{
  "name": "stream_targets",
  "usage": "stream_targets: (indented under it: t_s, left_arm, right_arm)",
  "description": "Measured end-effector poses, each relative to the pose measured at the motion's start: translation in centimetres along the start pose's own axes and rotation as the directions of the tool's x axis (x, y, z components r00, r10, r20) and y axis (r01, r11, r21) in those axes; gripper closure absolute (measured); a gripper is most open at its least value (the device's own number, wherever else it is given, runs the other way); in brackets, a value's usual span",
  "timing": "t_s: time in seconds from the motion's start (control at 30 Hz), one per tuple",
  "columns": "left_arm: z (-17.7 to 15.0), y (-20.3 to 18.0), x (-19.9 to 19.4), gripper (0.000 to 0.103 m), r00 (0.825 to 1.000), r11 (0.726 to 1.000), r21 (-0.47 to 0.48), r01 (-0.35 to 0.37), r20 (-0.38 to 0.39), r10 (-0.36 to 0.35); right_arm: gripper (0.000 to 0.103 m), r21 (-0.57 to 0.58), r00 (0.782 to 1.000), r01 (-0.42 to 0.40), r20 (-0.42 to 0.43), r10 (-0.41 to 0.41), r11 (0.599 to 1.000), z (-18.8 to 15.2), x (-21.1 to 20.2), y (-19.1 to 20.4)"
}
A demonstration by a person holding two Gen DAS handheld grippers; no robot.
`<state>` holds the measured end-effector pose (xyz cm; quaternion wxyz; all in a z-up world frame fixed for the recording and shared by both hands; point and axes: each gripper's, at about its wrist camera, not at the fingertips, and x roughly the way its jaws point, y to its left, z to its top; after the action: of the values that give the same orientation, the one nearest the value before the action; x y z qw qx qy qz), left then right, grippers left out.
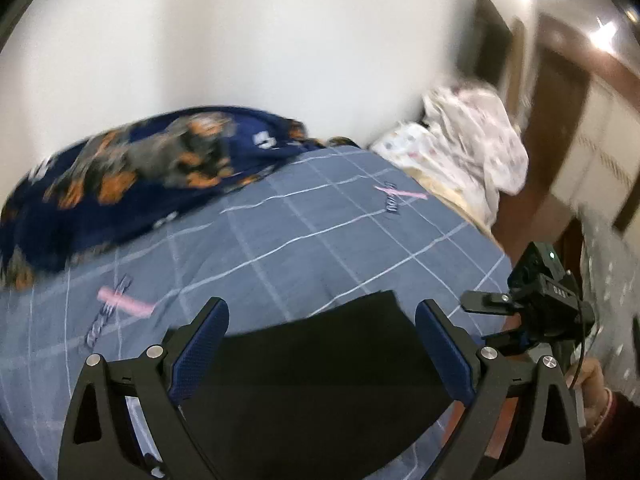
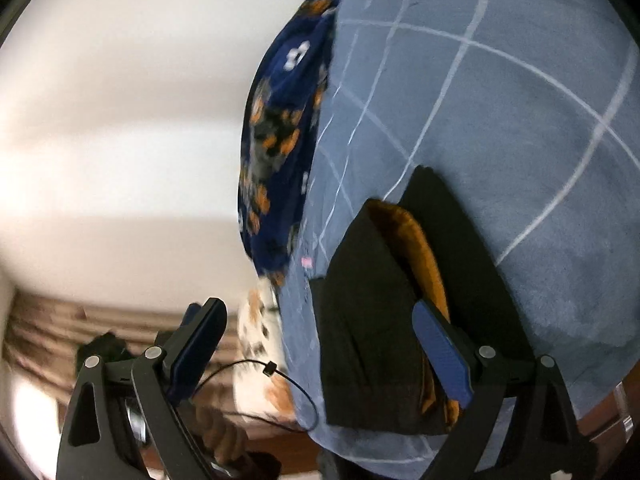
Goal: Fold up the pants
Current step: 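Lower the trouser end and open the left gripper to release it, then grasp the folded trouser edge with orange lining with the right gripper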
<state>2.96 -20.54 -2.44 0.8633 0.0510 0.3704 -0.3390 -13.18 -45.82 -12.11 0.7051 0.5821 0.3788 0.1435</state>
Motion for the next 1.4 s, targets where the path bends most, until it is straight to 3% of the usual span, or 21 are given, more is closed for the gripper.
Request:
stream_targets:
  t_s: [0.1,0.23,0.4,0.57,0.63,0.7,0.77,0.83,0.9,1.2,1.4]
  left_arm:
    - [-2.3,2.5,-1.4,0.009,0.999,0.998,-0.051,-0.035,0.002,0.036]
    - [-6.1,4.8,-2.1,0.009,0.995,0.992,-0.086,-0.089,-0.055,0.085]
    - [-10.5,8.4,-1.2,0.009,0.985,0.969,-0.225,-0.106,-0.156,0.071]
    - [-12.8,9.9,-0.9,0.009,0.986,0.938,-0.338,-0.083,-0.164,0.028]
    - [-13.2,10.2,-0.9,0.009,0.986,0.934,-0.348,-0.078,-0.163,0.022]
    - [-13.6,10.3,-0.8,0.009,0.985,0.932,-0.353,-0.081,-0.17,0.021]
    - [-13.8,10.4,-0.5,0.009,0.984,0.929,-0.36,-0.081,-0.177,0.018]
    - [-14.0,10.5,-0.4,0.009,0.983,0.927,-0.366,-0.083,-0.185,0.015]
    - [-14.1,10.6,-0.2,0.009,0.98,0.925,-0.37,-0.089,-0.197,0.016]
    - [-13.5,11.1,0.0,0.009,0.982,0.908,-0.407,-0.098,-0.19,0.021]
    - [-14.1,10.1,2.6,0.009,0.967,0.912,-0.398,-0.098,-0.255,-0.008]
  right_arm:
    - [0.017,-0.047,0.996,0.026,-0.082,-0.03,0.999,-0.8,0.8,0.3]
    - [0.019,-0.056,0.989,0.094,-0.111,-0.1,0.994,-2.1,0.5,-0.9]
    - [0.019,-0.029,0.984,0.154,-0.09,-0.156,0.988,-1.5,0.1,-2.3]
    - [0.019,-0.073,0.956,0.243,-0.151,-0.252,0.967,-1.0,2.6,-2.6]
    - [0.019,-0.083,0.955,0.232,-0.171,-0.243,0.969,-1.0,3.4,-2.5]
    - [0.034,-0.127,0.948,0.227,-0.2,-0.249,0.966,-1.2,4.4,-1.8]
    - [0.067,-0.209,0.921,0.287,-0.208,-0.33,0.935,-1.5,5.7,-1.2]
    - [0.072,-0.236,0.906,0.309,-0.223,-0.36,0.921,-1.5,6.5,-1.3]
    - [0.086,-0.258,0.902,0.316,-0.218,-0.374,0.913,-1.4,6.9,-1.1]
    - [0.09,-0.312,0.962,0.206,-0.107,-0.25,0.927,1.6,3.1,2.6]
    - [0.09,-0.076,0.97,0.182,-0.148,-0.191,0.98,2.4,2.3,-5.3]
